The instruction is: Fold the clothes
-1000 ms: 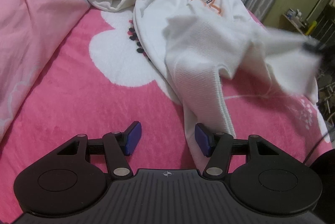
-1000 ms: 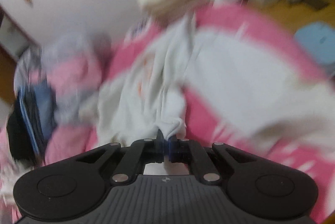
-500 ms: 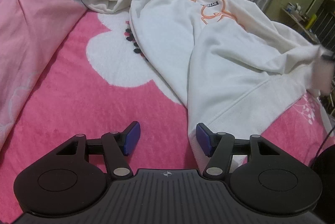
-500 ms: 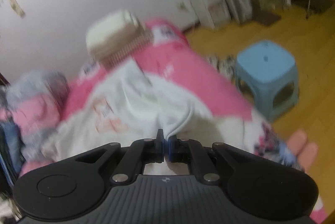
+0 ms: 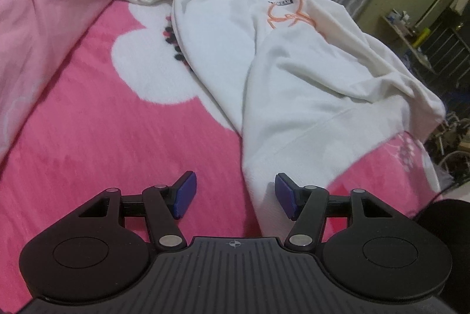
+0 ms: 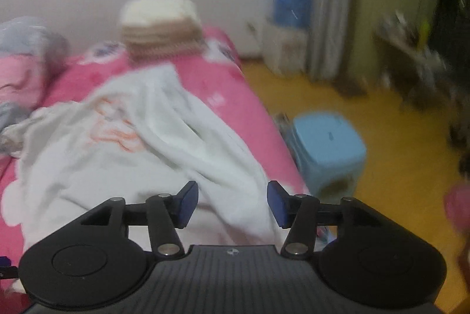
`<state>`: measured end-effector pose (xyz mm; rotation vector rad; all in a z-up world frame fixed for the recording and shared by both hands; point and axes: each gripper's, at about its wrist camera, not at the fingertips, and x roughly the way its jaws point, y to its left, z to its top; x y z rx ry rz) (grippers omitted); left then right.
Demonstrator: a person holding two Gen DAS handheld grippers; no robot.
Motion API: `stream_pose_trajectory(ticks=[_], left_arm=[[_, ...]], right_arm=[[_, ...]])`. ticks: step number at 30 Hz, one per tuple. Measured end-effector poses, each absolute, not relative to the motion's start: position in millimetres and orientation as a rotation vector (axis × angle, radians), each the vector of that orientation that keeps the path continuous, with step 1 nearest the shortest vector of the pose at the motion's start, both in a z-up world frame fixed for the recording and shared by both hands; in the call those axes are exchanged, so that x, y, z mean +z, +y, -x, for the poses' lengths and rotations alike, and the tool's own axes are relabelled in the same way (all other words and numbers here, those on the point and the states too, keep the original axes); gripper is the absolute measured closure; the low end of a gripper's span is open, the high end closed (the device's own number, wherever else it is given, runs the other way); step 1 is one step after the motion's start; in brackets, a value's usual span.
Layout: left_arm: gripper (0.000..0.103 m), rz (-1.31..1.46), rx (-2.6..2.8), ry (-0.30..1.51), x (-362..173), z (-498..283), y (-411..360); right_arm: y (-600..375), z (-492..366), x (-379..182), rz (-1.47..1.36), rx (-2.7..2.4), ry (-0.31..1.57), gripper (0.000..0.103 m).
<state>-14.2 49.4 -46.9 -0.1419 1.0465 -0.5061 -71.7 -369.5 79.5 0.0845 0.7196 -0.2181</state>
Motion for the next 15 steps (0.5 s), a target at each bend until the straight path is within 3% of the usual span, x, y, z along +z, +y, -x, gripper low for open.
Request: stream_pose_trajectory(ticks=[6, 15], left_arm=[[0.044, 0.213, -0.432, 1.061, -42, 17, 65], [0.044, 0.263, -0.311, 1.047, -41, 5, 86]], right_arm=[[-270, 67, 83, 0.148, 0.244, 0.726, 0.042], [-112, 95, 7, 0.758, 0.832, 0.783, 0.042]])
